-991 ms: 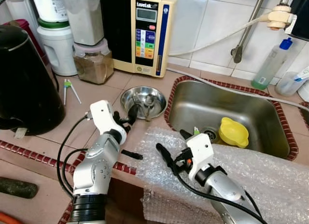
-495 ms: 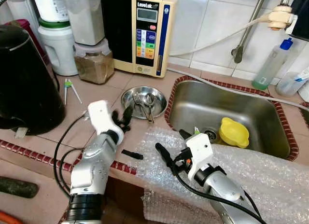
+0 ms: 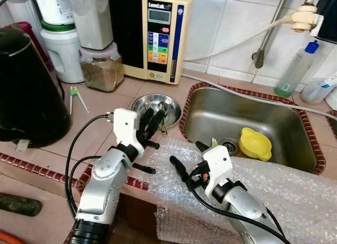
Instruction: Kitchen organization
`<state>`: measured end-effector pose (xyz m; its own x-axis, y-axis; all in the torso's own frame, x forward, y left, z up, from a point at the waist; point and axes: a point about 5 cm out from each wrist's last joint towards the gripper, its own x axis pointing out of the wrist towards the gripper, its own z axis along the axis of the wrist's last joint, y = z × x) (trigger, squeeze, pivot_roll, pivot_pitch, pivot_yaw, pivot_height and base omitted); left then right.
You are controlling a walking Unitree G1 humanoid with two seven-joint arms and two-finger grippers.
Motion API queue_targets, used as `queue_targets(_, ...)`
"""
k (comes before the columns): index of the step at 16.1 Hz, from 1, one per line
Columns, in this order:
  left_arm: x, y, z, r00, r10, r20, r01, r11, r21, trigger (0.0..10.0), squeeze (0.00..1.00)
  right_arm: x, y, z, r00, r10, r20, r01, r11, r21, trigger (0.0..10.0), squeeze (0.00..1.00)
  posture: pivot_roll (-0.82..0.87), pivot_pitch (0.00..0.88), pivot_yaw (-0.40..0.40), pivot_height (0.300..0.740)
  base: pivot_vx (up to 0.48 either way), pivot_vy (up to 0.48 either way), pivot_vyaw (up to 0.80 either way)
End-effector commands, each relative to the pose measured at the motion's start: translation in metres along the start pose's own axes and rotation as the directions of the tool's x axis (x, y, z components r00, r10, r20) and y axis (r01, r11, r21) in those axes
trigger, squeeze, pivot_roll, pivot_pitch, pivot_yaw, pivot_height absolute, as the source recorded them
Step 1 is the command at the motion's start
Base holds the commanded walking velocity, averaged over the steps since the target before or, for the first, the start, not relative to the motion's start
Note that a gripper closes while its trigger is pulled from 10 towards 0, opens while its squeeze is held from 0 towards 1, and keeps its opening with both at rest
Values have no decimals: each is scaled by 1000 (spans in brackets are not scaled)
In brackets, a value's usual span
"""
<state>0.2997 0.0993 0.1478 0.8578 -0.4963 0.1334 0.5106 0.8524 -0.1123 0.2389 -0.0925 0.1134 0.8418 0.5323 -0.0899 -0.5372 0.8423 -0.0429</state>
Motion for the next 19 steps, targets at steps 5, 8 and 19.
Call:
queue_targets(5,-2,-17,-11,994,-105,8,102,980,172,10000,1000,-1,-5,0,1000,-14,-2,14,1000,-19,10000,0,98,0,-37,740,0,0,0)
queue_targets(8,-4,-21,-15,989,-144,21,134,961,241,10000,1000,-1,-6,1,1000,-17,1,17,1000,-20,10000,0,95,0,-34,740,0,0,0)
queue_targets(19,14,-38,-46,985,-168,37,140,907,397,10000,1000,-21,-7,-1,998,-51,-30,51,999,-12,10000,0,-4,0,-32,740,0,0,0)
